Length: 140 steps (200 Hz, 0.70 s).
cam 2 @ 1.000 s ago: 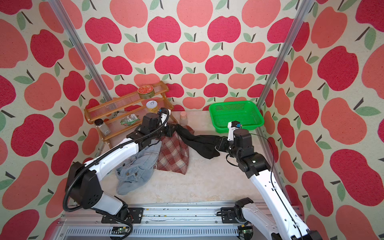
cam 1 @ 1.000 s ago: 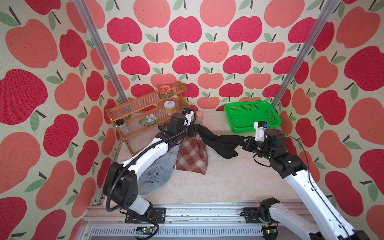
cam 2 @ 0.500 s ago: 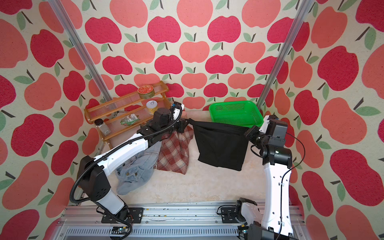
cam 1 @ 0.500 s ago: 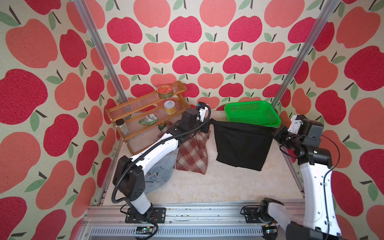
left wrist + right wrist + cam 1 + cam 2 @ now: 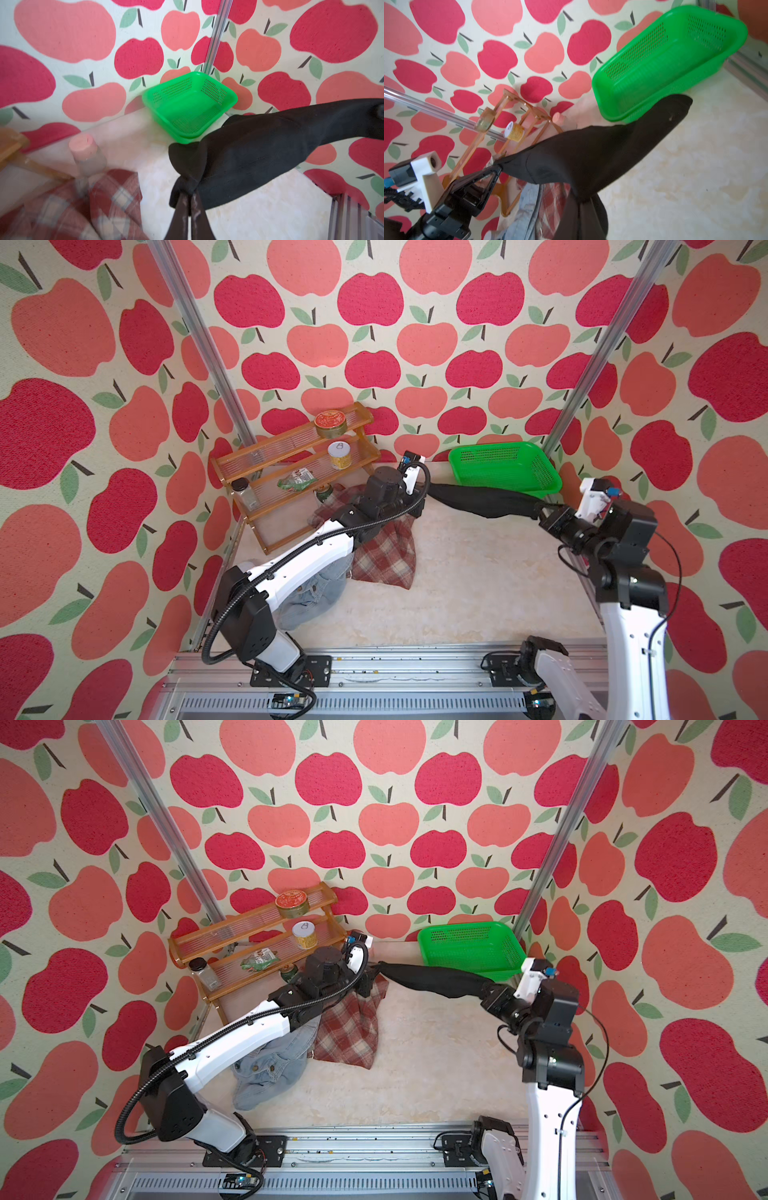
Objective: Roll up the skirts
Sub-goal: Flatten out the skirt at the center of the board.
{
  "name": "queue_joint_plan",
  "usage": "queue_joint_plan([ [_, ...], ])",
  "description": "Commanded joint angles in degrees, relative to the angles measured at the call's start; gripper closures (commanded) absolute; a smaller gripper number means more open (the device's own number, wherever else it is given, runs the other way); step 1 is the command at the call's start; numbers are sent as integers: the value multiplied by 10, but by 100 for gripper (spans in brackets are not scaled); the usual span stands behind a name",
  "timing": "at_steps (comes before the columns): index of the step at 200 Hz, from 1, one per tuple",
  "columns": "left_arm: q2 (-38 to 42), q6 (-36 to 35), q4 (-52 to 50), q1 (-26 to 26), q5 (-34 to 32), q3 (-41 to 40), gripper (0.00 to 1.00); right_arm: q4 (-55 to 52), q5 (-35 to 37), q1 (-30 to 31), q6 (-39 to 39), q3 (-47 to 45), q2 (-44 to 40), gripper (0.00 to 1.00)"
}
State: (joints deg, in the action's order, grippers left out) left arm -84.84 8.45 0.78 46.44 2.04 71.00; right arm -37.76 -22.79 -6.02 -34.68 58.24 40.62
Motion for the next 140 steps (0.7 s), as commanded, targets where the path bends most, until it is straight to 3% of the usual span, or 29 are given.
queue_joint_plan([
  [1, 51, -6, 104, 47, -127, -140, 70, -78, 59, 28, 6, -132, -115, 67],
  [9, 63, 5, 124, 56, -149, -184, 61, -106, 78, 36, 5, -179, -153, 47],
  [17, 70, 22, 130, 60, -167, -216, 57, -130, 101, 57, 4, -215, -176, 38],
  [40, 71, 50, 125, 60, -182, -247, 54, -107, 121, 92, -44, -253, -246, 29],
  [56, 60, 44, 115, 61, -175, -228, 54, -101, 151, 94, -30, -219, -229, 29],
  [77, 20, 27, 85, 52, -164, -174, 53, -55, 120, 94, -29, -181, -142, 28],
  [104, -49, 42, 8, 3, -97, -93, 53, 28, 79, 99, -15, -133, 18, 28],
  [140, -93, 70, -54, -59, -29, -78, 63, 23, 131, 154, 59, 40, 267, 36],
])
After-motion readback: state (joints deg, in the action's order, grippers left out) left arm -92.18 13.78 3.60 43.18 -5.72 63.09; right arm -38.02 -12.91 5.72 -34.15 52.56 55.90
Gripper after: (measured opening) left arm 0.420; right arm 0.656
